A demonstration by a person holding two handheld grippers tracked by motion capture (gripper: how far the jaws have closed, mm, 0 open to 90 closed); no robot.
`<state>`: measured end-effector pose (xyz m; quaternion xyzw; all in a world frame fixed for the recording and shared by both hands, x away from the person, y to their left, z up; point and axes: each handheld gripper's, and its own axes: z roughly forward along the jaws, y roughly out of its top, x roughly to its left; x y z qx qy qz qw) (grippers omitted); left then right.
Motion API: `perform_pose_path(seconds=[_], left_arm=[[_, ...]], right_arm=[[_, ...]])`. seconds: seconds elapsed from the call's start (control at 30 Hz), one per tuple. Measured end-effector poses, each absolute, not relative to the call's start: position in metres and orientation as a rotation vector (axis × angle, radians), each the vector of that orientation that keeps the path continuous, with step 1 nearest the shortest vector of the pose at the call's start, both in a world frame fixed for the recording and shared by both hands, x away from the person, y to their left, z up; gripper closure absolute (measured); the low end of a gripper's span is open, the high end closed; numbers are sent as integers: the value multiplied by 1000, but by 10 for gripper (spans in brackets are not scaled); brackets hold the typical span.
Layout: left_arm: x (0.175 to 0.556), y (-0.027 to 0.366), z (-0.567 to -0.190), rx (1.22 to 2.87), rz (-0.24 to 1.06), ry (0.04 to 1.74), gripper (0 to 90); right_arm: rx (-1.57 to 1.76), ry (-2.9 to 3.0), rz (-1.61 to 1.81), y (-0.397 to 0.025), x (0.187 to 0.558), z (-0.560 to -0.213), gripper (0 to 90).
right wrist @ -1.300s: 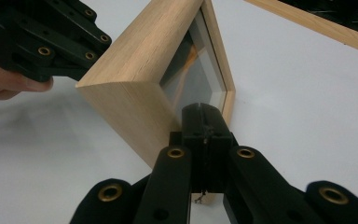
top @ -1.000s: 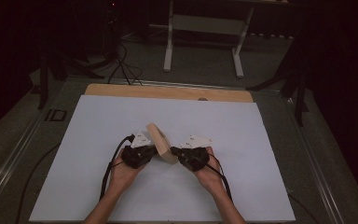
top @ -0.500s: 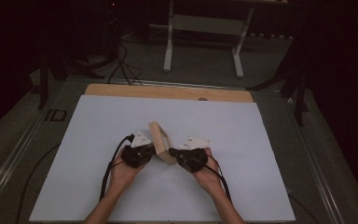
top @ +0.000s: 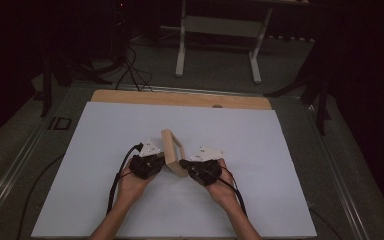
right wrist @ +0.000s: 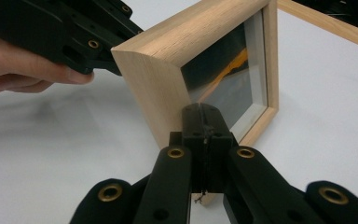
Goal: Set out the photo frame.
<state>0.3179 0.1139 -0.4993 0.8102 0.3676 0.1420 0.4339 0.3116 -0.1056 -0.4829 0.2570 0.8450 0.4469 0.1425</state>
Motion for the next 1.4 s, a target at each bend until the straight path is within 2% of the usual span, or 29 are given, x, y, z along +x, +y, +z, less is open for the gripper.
perform_pose_path(seconds=[1.33, 1.4], left_arm=[[323, 122, -501, 2003, 326, 922, 895], [322, 122, -501, 2004, 342, 931, 851]], right_arm=[[709, 2446, 1313, -97, 305, -483, 898], [701, 2444, 1309, -97, 305, -483, 891]])
